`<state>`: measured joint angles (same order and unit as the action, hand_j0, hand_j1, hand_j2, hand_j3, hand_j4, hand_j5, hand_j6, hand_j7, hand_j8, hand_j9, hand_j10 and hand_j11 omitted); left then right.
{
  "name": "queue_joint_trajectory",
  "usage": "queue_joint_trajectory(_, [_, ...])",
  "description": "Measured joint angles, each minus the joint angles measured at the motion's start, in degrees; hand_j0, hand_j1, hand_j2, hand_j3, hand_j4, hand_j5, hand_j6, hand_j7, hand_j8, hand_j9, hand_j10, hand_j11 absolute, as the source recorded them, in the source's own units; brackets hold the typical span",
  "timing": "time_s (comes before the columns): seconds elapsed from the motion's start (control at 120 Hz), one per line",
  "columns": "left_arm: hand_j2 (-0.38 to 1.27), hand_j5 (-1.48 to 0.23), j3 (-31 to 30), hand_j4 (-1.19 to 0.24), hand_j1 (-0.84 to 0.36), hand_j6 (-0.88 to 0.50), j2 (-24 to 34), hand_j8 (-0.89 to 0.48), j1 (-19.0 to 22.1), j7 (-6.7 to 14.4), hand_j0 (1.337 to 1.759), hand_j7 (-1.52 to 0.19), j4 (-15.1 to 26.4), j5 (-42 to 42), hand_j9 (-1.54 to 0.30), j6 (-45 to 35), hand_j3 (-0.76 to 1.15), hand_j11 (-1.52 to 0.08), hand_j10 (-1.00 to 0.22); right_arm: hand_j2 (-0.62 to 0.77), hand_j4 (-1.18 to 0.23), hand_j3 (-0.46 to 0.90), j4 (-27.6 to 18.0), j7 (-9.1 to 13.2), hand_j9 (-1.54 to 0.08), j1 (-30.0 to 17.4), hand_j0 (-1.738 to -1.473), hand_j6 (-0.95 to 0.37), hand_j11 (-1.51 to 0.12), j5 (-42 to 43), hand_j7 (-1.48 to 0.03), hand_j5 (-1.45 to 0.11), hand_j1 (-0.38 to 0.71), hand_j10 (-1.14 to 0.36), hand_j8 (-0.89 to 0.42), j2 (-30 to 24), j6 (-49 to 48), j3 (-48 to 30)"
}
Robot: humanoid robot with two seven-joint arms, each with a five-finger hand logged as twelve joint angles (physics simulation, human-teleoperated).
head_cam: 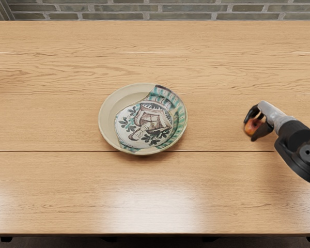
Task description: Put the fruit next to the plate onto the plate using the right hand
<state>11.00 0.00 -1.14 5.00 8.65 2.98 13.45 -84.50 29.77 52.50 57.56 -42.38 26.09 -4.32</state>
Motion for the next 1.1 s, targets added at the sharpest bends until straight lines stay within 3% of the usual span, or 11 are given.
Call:
queue_joint_trajectory(0.15, [0.0,0.0,0.0,0.0,0.35,0.0,0.0,0.0,0.0,0.0,1.658,0.0,0.0,0.0,0.0,0.0,0.0,0.0,0.0,0.3,-0.83,0.0,-0.2,0.1,-1.12,0.3,-1.653,-0.52,-1.11,-0.4,-1.08,-1.07,0.21,-0.87,-0.5,-0.2,-3.3,-3.5])
queue_joint_trajectory(0.417, [0.0,0.0,0.0,0.0,0.35,0.0,0.0,0.0,0.0,0.0,1.658,0.0,0.0,0.0,0.0,0.0,0.0,0.0,0.0,0.22,-0.84,0.0,-0.5,0.1,-1.13,0.3,-1.649,-0.54,-1.13,-3.5,-1.1,-1.1,0.16,-0.84,-0.53,-0.1,-13.1,-11.4])
queue_joint_trajectory(0.575, [0.0,0.0,0.0,0.0,0.35,0.0,0.0,0.0,0.0,0.0,1.658,0.0,0.0,0.0,0.0,0.0,0.0,0.0,0.0,0.25,-0.84,0.0,-1.0,0.0,-1.14,0.3,-1.649,-0.53,-1.14,-7.7,-1.1,-1.11,0.18,-0.83,-0.52,0.5,-21.0,-17.0])
queue_joint_trajectory(0.783, [0.0,0.0,0.0,0.0,0.35,0.0,0.0,0.0,0.0,0.0,1.658,0.0,0.0,0.0,0.0,0.0,0.0,0.0,0.0,0.25,-0.84,0.0,-1.2,0.0,-1.14,0.5,-1.649,-0.52,-1.15,-9.8,-1.1,-1.13,0.19,-0.83,-0.5,5.0,-28.7,-23.5])
queue_joint_trajectory(1.1, [0.0,0.0,0.0,0.0,0.35,0.0,0.0,0.0,0.0,0.0,1.658,0.0,0.0,0.0,0.0,0.0,0.0,0.0,0.0,0.34,-0.83,0.0,-1.4,0.0,-1.16,3.7,-1.65,-0.51,-1.16,-12.4,-1.11,-1.15,0.22,-0.83,-0.49,10.9,-31.6,-24.9])
